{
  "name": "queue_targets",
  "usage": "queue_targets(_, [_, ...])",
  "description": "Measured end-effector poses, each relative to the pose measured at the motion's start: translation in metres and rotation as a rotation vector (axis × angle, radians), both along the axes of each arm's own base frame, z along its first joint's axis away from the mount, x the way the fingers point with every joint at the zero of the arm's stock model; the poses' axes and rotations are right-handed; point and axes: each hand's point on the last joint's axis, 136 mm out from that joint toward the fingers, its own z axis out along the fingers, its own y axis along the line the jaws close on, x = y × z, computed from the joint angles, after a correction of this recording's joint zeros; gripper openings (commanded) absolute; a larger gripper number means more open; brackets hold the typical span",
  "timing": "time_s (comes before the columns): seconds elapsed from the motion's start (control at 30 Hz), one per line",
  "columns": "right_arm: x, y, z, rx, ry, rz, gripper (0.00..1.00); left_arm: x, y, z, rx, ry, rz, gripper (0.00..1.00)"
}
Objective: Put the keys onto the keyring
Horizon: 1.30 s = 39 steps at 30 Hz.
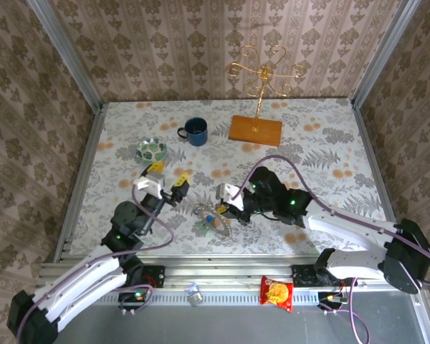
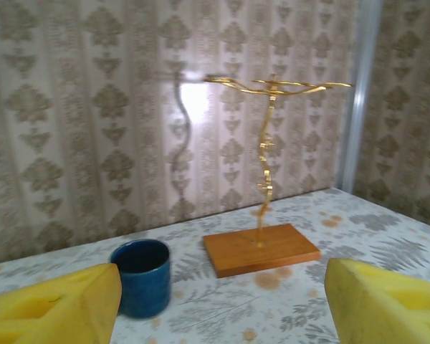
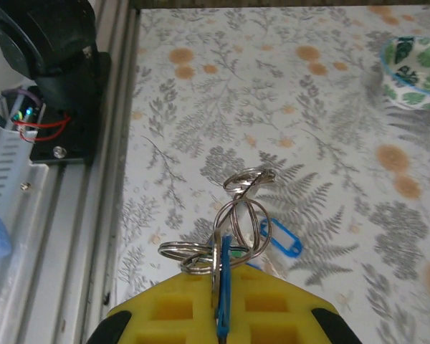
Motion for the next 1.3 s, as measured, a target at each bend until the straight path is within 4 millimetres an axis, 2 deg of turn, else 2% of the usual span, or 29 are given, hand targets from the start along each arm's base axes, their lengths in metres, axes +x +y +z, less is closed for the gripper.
queue_targets(0.1, [0.001,0.004,-0.007,-0.003,0.018,0.001,0.00,0.002,0.016,-0.006,-0.003,0.045,0.067,0.75])
queue_targets(0.2, [0.005,-0.003,-0.018,-0.062,-0.027,0.000,0.00,0.006,0.023,-0.017,0.017,0.094,0.102,0.75])
queue_targets(0.3, [0.015,-0.021,-0.039,-0.178,-0.072,-0.019,0.00,0.010,0.024,-0.030,0.043,0.136,0.120,0.75])
queue_targets(0.43, [0.031,-0.056,-0.074,-0.368,-0.092,-0.059,0.00,0.014,0.024,-0.040,0.063,0.170,0.133,0.75])
queue_targets(0.6, [0.045,-0.088,-0.096,-0.531,-0.123,-0.084,0.00,0.017,0.022,-0.049,0.085,0.196,0.133,0.75])
queue_targets(0.83, [0.058,-0.122,-0.127,-0.745,-0.150,-0.066,0.00,0.018,0.022,-0.056,0.105,0.217,0.134,0.75])
queue_targets(0.93, [0.064,-0.133,-0.136,-0.811,-0.155,-0.057,0.02,0.017,0.022,-0.057,0.103,0.220,0.130,0.75])
queue_targets(1.07, [0.075,-0.141,-0.139,-0.856,-0.173,-0.063,0.07,0.018,0.020,-0.061,0.113,0.233,0.125,0.75])
queue_targets(1.23, [0.087,-0.148,-0.147,-0.906,-0.166,-0.066,0.08,0.020,0.015,-0.072,0.141,0.265,0.106,0.75])
queue_targets(1.3, [0.089,-0.152,-0.153,-0.929,-0.158,-0.064,0.12,0.021,0.014,-0.077,0.153,0.279,0.101,0.75])
